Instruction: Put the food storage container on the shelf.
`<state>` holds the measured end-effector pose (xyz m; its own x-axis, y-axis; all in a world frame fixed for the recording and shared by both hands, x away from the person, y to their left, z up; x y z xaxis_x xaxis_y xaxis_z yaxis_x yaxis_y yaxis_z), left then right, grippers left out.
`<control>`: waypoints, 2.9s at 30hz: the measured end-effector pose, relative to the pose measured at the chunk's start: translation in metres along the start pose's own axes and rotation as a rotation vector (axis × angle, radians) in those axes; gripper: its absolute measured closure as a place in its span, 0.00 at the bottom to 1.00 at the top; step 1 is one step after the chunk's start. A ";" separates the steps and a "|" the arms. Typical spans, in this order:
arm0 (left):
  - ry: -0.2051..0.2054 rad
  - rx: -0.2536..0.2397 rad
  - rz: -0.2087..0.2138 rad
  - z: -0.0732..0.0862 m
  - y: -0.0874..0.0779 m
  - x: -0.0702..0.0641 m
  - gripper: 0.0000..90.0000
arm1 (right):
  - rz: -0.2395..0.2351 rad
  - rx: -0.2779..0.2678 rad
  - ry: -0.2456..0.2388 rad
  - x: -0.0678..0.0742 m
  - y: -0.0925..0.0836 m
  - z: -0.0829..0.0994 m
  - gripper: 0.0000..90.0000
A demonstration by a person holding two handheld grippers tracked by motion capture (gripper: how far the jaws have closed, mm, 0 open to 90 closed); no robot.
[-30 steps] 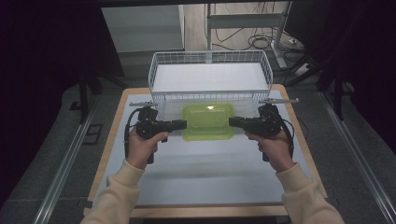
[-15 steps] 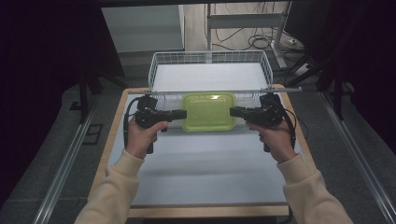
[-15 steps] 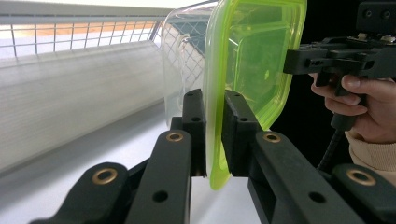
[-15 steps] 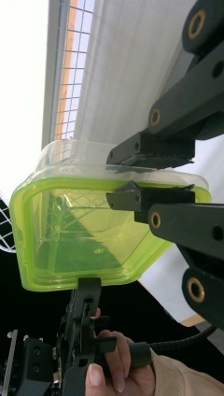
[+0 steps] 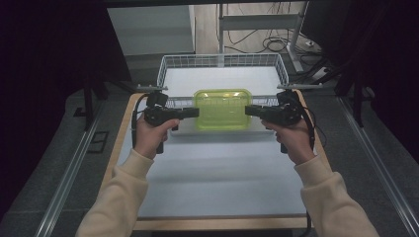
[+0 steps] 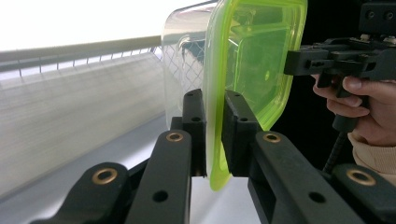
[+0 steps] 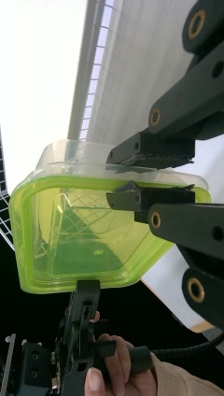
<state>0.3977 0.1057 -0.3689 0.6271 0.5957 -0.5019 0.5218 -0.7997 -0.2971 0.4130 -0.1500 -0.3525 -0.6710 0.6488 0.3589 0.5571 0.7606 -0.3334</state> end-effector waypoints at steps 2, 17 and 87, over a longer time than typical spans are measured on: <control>0.003 -0.002 -0.001 -0.003 0.001 0.000 0.90 | 0.004 -0.001 -0.004 -0.001 0.000 -0.003 0.89; 0.005 -0.002 -0.017 -0.028 0.010 0.009 0.90 | 0.029 -0.010 -0.006 -0.007 0.007 -0.027 0.89; -0.195 0.004 -0.107 -0.089 0.085 0.081 0.75 | 0.201 0.004 0.122 -0.091 0.076 -0.073 0.71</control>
<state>0.5444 0.0924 -0.3621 0.4442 0.6519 -0.6146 0.5773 -0.7328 -0.3601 0.5522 -0.1497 -0.3465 -0.4822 0.7856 0.3876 0.6714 0.6157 -0.4126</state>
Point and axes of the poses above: each handheld gripper's, and its own axes: y roughly forward along the jaws, z roughly out of its underside, x roughly to its left, the point moved 6 cm from there along y, roughly forward along the jaws, and after that the axes turned 7 degrees about -x, right-handed, at the moved point
